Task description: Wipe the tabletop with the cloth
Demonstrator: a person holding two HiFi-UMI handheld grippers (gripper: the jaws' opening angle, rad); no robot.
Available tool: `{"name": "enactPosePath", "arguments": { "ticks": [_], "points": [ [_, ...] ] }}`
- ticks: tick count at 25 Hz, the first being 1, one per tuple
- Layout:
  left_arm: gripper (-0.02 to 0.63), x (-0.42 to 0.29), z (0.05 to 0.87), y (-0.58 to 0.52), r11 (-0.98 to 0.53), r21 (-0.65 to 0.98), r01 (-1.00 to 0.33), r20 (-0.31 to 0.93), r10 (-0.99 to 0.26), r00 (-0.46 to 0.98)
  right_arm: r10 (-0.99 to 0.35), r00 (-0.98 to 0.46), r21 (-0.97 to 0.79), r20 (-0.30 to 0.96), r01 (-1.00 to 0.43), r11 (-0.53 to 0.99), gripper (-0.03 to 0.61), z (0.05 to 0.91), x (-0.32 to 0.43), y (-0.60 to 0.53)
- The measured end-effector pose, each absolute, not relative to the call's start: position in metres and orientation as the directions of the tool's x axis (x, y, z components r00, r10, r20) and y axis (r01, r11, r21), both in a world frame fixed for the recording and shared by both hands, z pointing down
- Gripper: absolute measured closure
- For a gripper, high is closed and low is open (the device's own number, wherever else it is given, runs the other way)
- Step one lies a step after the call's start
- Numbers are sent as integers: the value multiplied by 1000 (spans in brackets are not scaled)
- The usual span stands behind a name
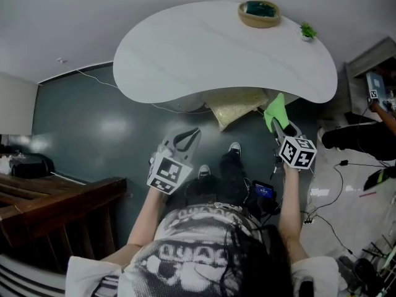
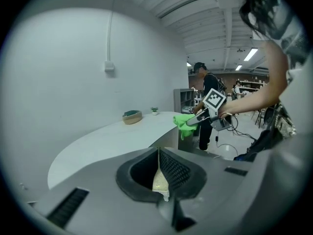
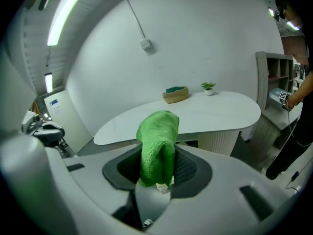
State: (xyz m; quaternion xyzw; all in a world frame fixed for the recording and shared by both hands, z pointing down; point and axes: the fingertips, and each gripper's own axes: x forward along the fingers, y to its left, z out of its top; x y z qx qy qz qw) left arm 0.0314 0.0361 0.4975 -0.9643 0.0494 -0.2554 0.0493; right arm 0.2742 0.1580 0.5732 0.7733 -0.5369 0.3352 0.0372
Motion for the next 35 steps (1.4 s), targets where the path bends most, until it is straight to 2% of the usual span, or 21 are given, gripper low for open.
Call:
{"name": "enactPosePath", "arguments": {
  "ticks": [7,18,35],
  "points": [
    [604,-26,501,44,-991,-110,-77,477,-120,871,-825,182,-305,536,-869,-390,437,555,177,169],
    [604,-74,509,71,-994,-96,-60,454,-97,886,-829,153,-301,537,-884,-358,439,556,83,197],
    [604,-83,514,102,-996,-91,-24,438,-62,897,-825,139,-239,548,-919,-313,440,554,43,227]
  ]
}}
